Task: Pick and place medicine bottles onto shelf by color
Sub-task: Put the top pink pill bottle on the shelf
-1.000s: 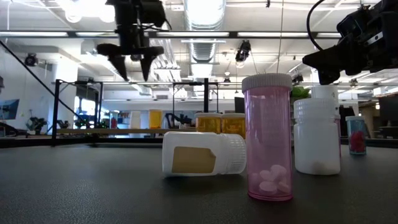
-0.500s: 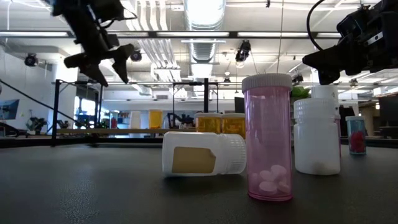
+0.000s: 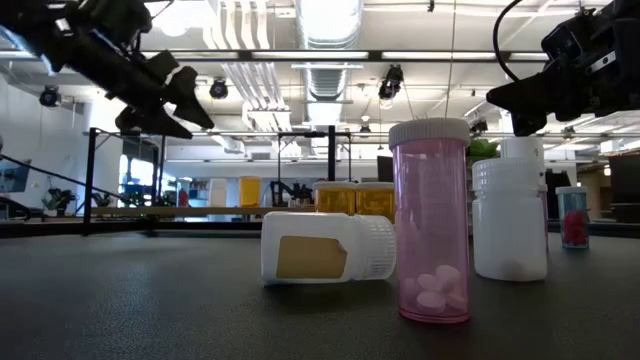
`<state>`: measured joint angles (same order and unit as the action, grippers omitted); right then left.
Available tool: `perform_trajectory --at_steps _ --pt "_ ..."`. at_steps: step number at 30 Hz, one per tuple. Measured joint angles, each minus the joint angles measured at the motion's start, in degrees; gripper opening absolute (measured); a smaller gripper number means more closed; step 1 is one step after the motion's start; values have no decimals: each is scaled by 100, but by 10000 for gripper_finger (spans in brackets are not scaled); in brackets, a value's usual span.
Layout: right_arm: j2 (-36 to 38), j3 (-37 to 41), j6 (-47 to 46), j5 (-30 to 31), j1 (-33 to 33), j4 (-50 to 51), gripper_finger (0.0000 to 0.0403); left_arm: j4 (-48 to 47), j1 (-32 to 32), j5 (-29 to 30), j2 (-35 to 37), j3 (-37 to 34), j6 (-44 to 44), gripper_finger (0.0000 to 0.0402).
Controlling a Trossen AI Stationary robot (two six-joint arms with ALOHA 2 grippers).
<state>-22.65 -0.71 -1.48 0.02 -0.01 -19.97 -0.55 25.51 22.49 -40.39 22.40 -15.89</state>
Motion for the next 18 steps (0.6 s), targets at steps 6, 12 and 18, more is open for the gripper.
perform_trajectory --at_steps 6,12,18 --pt "0 2 -2 1 0 0 22 1198 -96 -326 631 -847 584 306" --pt "0 0 0 -1 0 0 22 2460 -232 -577 1235 -1699 1280 305" --pt "0 1 -2 1 0 0 22 3002 -270 -622 1677 -2190 1518 305"
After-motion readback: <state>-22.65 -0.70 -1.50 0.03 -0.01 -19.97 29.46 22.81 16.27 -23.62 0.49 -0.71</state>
